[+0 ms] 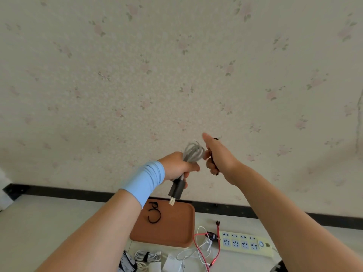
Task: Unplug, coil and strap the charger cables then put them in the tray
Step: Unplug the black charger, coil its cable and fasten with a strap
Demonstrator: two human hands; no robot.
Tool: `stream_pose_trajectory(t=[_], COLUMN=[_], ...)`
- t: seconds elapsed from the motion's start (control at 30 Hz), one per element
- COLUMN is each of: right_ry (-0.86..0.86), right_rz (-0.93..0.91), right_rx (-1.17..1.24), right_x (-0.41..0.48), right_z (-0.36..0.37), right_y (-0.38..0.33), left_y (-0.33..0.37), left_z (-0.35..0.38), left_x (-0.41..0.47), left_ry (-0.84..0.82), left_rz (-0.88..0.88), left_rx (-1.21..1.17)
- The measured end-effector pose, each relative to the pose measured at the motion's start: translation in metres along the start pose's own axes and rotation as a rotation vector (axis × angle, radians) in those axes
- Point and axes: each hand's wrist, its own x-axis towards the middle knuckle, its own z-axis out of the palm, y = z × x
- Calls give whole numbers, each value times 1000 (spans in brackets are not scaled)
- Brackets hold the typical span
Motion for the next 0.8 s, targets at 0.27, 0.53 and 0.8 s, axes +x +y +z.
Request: stream_pose_trajectory(t=[0.27,0.53,0.8], right_ry=[169,206,183], right_rz=[-190,-146,-175], right_rx=[-82,-11,-98], right_x=[1,4,2], right_z=[14,5,2], right_y=[2,-1,-1], left_y=[13,9,9], left_z=[13,20,27], left_x=[-3,6,0], left_ry=[-80,225,-63], left_rz=[20,72,123], left_rx=[86,257,-45])
